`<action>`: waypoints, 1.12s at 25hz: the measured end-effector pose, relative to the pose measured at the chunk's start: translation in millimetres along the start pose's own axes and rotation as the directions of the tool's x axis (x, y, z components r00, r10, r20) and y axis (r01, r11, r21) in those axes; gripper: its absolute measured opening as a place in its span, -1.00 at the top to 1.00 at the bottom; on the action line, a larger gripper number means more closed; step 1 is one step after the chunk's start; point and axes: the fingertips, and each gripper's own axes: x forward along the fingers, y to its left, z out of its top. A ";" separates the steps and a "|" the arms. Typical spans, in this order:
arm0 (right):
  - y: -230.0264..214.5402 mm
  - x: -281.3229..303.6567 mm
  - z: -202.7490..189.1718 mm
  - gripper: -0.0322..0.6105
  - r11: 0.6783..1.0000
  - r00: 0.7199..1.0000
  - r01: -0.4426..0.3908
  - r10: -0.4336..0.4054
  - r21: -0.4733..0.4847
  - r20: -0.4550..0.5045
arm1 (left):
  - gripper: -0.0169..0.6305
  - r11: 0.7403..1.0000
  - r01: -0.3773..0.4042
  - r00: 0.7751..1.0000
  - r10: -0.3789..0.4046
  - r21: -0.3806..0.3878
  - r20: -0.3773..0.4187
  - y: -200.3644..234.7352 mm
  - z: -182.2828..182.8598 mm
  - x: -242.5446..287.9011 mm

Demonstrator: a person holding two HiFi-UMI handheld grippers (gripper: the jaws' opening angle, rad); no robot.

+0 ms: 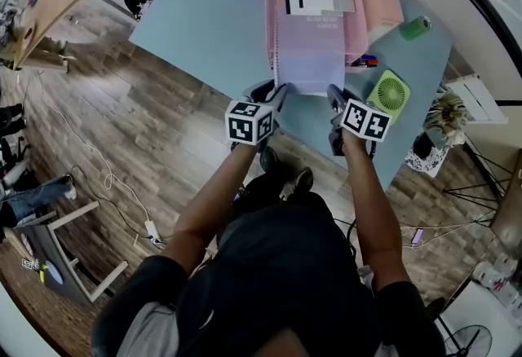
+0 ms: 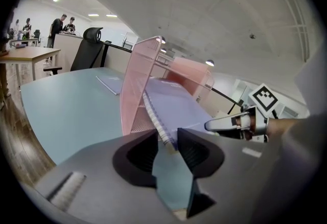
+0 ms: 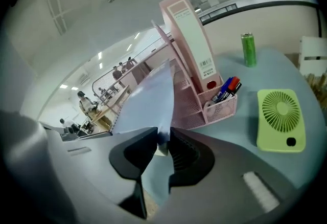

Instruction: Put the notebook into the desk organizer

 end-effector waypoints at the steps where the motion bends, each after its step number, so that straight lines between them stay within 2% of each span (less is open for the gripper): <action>1: -0.7 1.6 3.8 0.68 1.000 1.000 0.002 -0.002 0.003 0.001 | 0.40 1.000 0.004 1.000 -0.004 0.002 -0.002 -1.3 0.2 0.4; 3: -1.9 5.7 11.2 0.70 1.000 1.000 -0.002 0.002 0.032 0.004 | 0.38 1.000 0.005 1.000 -0.005 0.005 -0.002 -1.8 0.9 1.5; 5: -2.6 10.4 16.9 0.74 0.991 0.999 -0.031 0.028 0.131 0.022 | 0.38 1.000 0.002 1.000 -0.002 0.002 0.004 0.6 5.1 3.6; 8: -2.2 11.2 18.0 0.78 0.947 0.996 -0.082 0.063 0.312 0.071 | 0.37 1.000 -0.004 1.000 0.004 0.004 0.010 3.2 12.3 2.8; 10: -2.4 10.6 20.3 0.80 0.914 0.992 -0.100 0.062 0.394 0.108 | 0.36 1.000 -0.010 1.000 0.010 0.013 0.024 3.7 18.6 -1.1; 14: 0.0 12.0 31.3 0.80 0.879 0.987 -0.131 0.071 0.459 0.146 | 0.33 0.999 -0.022 0.998 0.020 0.028 0.058 3.2 28.3 -13.3; 18: 10.4 7.4 51.7 0.80 0.811 0.971 -0.211 0.108 0.545 0.215 | 0.34 0.999 -0.023 0.996 0.020 0.039 0.090 -2.8 34.1 -29.6; 19: 10.4 7.4 55.9 0.80 0.807 0.969 -0.214 0.104 0.550 0.225 | 0.34 0.999 -0.024 0.995 0.019 0.044 0.096 -4.5 35.1 -33.7; 22: 2.6 15.3 60.4 0.80 0.827 0.978 -0.178 0.089 0.534 0.188 | 0.33 0.998 -0.032 0.994 0.026 0.057 0.108 -7.1 35.0 -44.4; 25: -1.6 22.0 62.2 0.80 0.823 0.982 -0.182 0.123 0.539 0.144 | 0.33 0.997 -0.041 0.993 0.035 0.058 0.113 -8.9 32.4 -53.2; 28: 0.7 22.0 68.1 0.80 0.848 0.979 -0.198 0.147 0.493 0.139 | 0.34 0.997 -0.050 0.992 0.043 0.056 0.119 -10.6 30.1 -60.6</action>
